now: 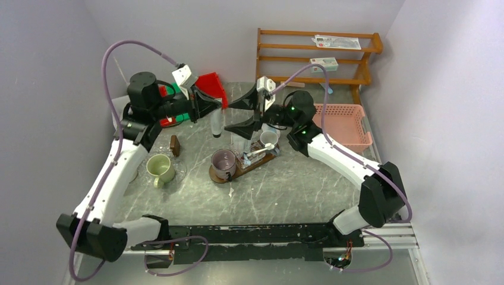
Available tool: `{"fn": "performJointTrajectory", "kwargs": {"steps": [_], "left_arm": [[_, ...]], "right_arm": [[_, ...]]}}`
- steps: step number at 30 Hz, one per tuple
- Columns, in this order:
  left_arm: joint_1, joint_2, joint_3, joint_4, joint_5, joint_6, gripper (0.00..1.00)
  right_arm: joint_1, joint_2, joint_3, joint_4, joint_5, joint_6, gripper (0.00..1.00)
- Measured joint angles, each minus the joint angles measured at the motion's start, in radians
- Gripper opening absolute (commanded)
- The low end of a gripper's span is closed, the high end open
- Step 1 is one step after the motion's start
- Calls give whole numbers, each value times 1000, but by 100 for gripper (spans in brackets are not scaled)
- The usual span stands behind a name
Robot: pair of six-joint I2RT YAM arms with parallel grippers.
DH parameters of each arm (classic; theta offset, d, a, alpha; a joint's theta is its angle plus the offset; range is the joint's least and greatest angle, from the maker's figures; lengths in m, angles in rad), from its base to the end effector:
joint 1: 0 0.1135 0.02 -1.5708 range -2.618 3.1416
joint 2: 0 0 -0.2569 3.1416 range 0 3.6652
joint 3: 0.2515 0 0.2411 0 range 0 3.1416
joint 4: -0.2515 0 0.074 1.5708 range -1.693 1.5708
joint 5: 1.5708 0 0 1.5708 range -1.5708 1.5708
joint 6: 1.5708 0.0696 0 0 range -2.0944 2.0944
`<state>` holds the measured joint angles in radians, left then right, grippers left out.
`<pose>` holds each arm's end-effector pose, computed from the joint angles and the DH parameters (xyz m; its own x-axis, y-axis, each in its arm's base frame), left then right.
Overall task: Prepare toiletry sets of a toothbrush and toothpaste on the tray
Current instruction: Pick up the toothpaste from the storage box, then place the toothpaste in the toothpaste holder.
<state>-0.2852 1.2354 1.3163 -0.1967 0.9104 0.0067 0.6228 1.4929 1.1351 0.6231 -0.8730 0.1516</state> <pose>0.2525 -0.1313 0.4213 -0.1047 0.0350 -0.9939 0.9261 0.3677 -0.0846 0.2567 0.2500 0.3752 0.0632 0.1649 -0.9843 -0.9964 0.0664 -0.0529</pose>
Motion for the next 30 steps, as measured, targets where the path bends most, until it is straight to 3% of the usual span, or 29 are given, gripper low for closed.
{"fn": "performJointTrajectory", "kwargs": {"steps": [12,17,25,30], "left_arm": [[0,-210,-229,51,-521,-58,5],[0,-285,-372,119,-713,-81,5],[29,-372,-528,235,-941,-108,5],[149,-397,-615,300,-1006,-152,5]], "right_arm": [[-8,-161,-159,8,199,8,99],[-10,-259,-254,14,310,10,100],[-17,-410,-402,42,478,12,100],[-19,-488,-470,61,579,9,100]]}}
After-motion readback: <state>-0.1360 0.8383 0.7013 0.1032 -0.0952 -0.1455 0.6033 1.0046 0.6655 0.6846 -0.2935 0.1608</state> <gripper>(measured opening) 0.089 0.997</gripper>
